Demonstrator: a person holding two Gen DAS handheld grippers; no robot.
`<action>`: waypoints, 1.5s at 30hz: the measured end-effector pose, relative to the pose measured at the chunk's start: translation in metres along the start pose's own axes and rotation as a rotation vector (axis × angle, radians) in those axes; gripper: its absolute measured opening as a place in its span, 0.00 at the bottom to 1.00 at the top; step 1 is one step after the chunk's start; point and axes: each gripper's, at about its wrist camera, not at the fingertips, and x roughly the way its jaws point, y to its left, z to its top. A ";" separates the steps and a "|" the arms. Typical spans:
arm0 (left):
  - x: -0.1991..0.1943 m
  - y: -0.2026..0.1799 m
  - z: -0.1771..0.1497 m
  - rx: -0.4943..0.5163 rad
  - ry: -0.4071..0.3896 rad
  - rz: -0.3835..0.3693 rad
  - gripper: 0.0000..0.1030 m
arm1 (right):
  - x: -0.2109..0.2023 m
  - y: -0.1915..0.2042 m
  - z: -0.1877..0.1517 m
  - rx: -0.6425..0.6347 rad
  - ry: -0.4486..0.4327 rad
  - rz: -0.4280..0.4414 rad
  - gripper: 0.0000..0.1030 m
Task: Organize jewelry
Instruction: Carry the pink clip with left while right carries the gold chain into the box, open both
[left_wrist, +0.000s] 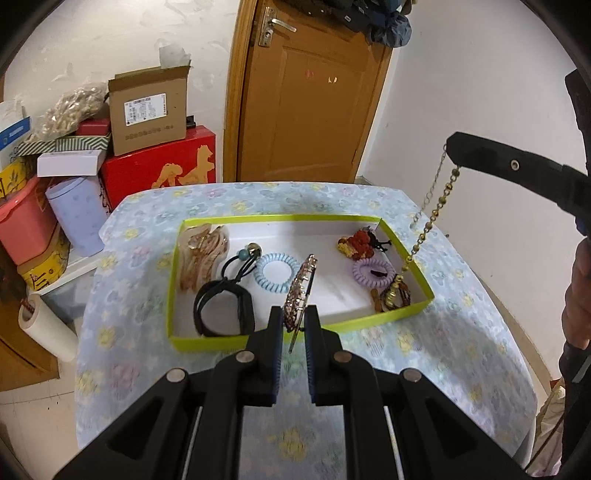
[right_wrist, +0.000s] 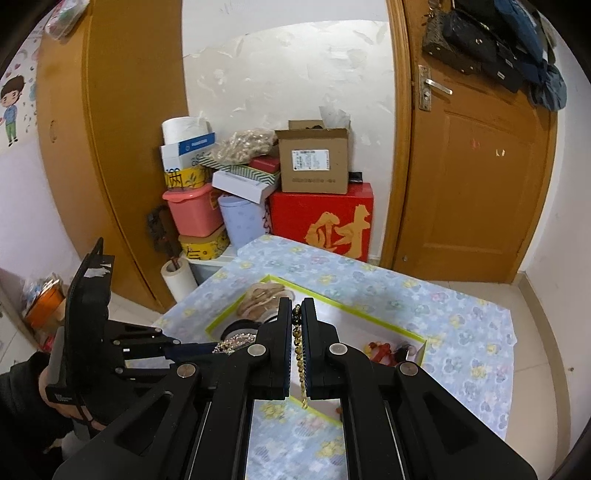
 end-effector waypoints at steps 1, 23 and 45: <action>0.004 0.000 0.002 0.001 0.003 -0.001 0.11 | 0.003 -0.002 -0.001 0.004 0.004 0.000 0.04; 0.075 -0.002 0.002 0.036 0.134 -0.001 0.12 | 0.088 -0.043 -0.066 0.148 0.200 0.026 0.04; 0.077 -0.002 0.001 0.019 0.124 -0.015 0.23 | 0.100 -0.054 -0.087 0.201 0.256 0.027 0.18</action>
